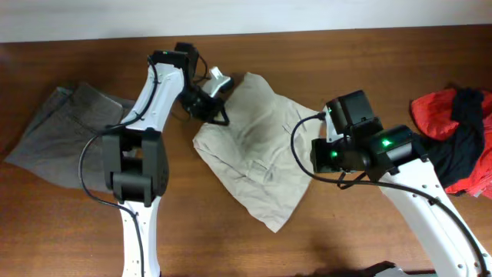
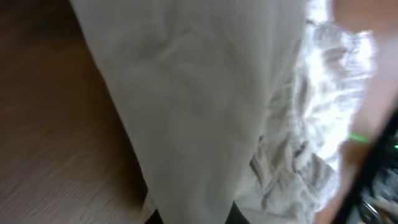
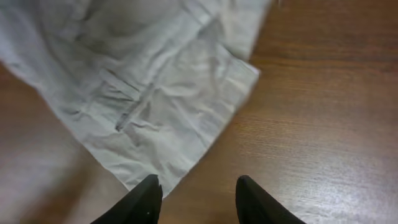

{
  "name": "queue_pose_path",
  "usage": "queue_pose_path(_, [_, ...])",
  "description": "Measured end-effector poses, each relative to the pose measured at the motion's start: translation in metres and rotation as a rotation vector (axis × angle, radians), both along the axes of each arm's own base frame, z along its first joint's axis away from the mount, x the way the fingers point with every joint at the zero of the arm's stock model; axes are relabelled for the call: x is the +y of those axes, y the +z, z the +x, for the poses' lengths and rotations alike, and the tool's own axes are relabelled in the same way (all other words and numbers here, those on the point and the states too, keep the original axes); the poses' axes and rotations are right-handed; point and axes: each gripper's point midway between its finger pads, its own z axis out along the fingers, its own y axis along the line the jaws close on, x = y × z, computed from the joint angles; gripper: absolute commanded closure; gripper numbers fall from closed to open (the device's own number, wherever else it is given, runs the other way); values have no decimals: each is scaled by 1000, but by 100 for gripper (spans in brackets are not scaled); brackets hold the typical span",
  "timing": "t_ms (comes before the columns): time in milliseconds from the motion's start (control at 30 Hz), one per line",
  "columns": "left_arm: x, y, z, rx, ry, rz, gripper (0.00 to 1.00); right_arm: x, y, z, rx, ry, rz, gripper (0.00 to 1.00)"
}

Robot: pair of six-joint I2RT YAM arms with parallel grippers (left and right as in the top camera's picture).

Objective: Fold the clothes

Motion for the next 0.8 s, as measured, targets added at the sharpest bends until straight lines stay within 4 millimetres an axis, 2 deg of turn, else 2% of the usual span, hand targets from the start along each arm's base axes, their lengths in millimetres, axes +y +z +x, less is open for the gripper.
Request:
queue_pose_path(100, [7, 6, 1, -37, 49, 158, 99, -4, -2, 2, 6, -44, -4, 57])
queue_pose_path(200, [5, 18, 1, -98, 87, 293, 99, -11, -5, 5, 21, -82, -10, 57])
queue_pose_path(333, [-12, 37, -2, -197, 101, 397, 99, -27, -9, 6, 46, -150, -16, 57])
queue_pose_path(467, [-22, 47, -8, -236, 115, 450, 100, -47, -11, 7, 64, -219, -23, 57])
queue_pose_path(633, [-30, 46, -22, -232, 111, 509, 100, -74, -11, 9, 71, -312, -26, 57])
queue_pose_path(800, [-56, 49, -37, -320, 78, 615, 100, -93, -11, 11, 73, -382, -18, 57])
